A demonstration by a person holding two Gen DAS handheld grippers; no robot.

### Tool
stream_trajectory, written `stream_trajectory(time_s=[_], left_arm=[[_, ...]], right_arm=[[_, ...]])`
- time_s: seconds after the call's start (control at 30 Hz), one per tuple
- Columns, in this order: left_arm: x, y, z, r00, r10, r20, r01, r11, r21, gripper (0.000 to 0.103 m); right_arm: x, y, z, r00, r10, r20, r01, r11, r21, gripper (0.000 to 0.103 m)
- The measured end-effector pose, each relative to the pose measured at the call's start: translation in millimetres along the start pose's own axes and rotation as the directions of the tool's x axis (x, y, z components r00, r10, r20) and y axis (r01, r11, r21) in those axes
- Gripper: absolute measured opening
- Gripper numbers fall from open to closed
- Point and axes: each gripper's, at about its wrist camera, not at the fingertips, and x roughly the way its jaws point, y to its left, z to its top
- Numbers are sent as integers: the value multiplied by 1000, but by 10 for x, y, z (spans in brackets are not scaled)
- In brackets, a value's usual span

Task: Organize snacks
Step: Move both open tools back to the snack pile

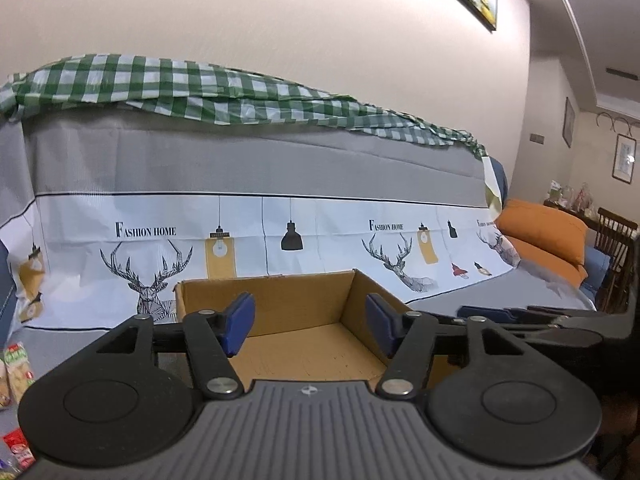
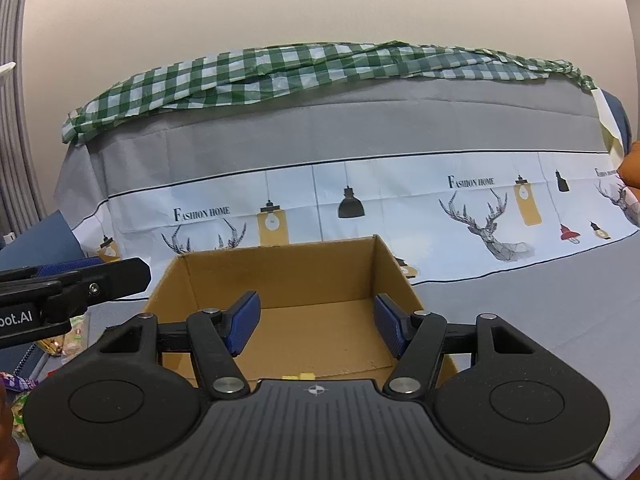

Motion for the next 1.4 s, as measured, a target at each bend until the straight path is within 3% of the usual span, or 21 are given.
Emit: stream_trajectory(time_s=[0.07,0.17,0.27,0.33,0.43,0.5,0.53,0.57,0.63,0.73,0.87,0.97,1.0,1.13,1.3,1.4], left_arm=[[-64,53,5,1000,10,-10,-9,1000,20,24],[-154,197,15,996,64,-59,-60,996,58,7],[-291,418,61,985,133,-109,-123,987,100,7],[-402,578,57,973,187,-138,-160,970,181,8],[-534,853,-75,942,288,-171,-226,924,310,9],[-595,1088,-254,912,364,-188,-288,896,339,9],[-572,1277,-268,885,389,-256,-316,906,282,9],[-614,1442,-257,875,407,-264,-356,908,222,9],[-694,1721,-241,845,455,-280,-439,890,123,9],[-678,2036,-283,783,500,-371,-518,853,56,9],[-549,2175,-389,726,499,-473,-521,848,95,9],[-395,2189,-493,658,544,-521,-534,825,187,9],[-366,2172,-546,642,551,-533,-534,820,206,9],[-302,2098,-700,605,578,-548,-516,808,283,9],[-200,2090,-841,583,559,-590,-475,823,311,9],[-104,2098,-957,558,536,-634,-442,838,319,9]], right_arm=[[-4,35,0,1000,17,4,-17,1000,1,50],[-14,110,-2,998,62,3,-62,998,14,28],[-48,235,-4,994,110,9,-111,994,16,23],[-89,357,-10,989,144,17,-144,990,3,23],[-156,536,-26,981,191,29,-191,981,-23,23],[-189,659,-46,974,223,26,-223,974,-30,23],[-201,723,-60,971,239,22,-239,971,-30,23],[-205,794,-72,966,258,17,-258,966,-28,23],[-212,924,-93,957,289,7,-289,957,-29,23],[-184,1133,-140,941,338,-13,-339,940,-33,23],[-105,1447,-229,913,405,-52,-407,912,-51,23],[-44,1668,-337,889,446,-104,-454,888,-75,23],[-18,1739,-364,883,454,-118,-465,882,-82,23],[129,2011,-520,869,453,-202,-480,869,-117,24],[423,2207,-676,855,415,-311,-470,874,-124,35],[584,2286,-790,848,376,-372,-450,883,-133,40]])
